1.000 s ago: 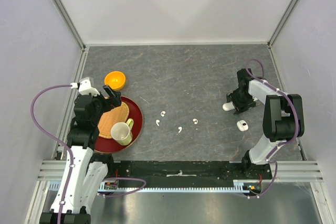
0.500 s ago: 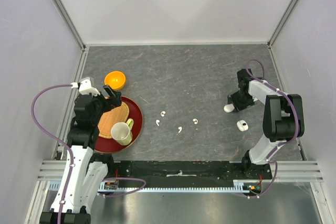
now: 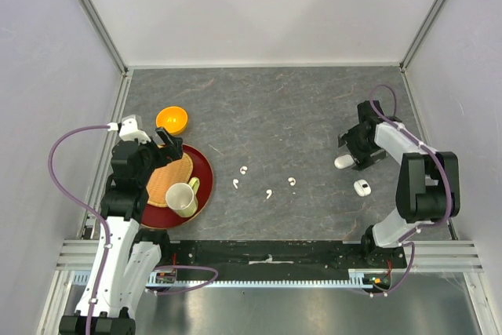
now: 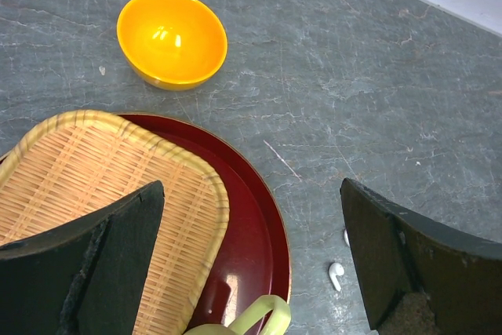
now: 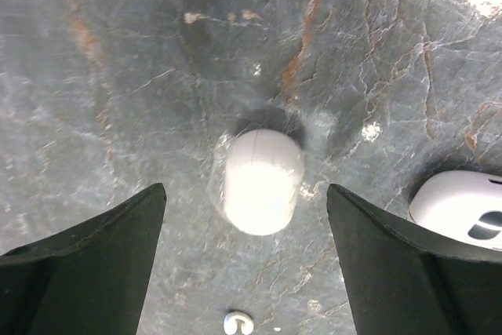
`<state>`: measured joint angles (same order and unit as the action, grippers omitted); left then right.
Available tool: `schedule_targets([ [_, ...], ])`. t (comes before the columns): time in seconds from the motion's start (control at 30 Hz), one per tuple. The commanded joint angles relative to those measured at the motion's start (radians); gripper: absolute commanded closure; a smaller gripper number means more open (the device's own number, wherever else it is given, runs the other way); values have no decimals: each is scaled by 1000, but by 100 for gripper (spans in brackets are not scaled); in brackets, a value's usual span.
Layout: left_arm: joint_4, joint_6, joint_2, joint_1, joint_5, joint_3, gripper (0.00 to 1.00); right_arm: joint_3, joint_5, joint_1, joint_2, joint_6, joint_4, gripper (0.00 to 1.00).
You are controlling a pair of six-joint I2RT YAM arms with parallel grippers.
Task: Insert the wireless bluetooth earbuds into the charging case
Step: Pick up the charging case at the center of the board.
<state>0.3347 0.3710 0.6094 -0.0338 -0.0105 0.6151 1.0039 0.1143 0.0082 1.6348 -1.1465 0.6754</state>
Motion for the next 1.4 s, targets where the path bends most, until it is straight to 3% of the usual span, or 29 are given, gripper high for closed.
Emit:
schedule_targets([
  [0.0,-29,-32,-3,8,-25,21,0,-1,41,-4,-108,14,6,9],
  [0.6,-28,-32,-5,9,-31,20,0,68,-8,-5,53,-1,39,6],
  [1.03,-28,-32,3,12,-37,23,0,30,38,-4,49,-42,41,28],
  [1.37,-25,-32,-5,11,-42,23,0,13,44,-4,65,-36,36,32],
])
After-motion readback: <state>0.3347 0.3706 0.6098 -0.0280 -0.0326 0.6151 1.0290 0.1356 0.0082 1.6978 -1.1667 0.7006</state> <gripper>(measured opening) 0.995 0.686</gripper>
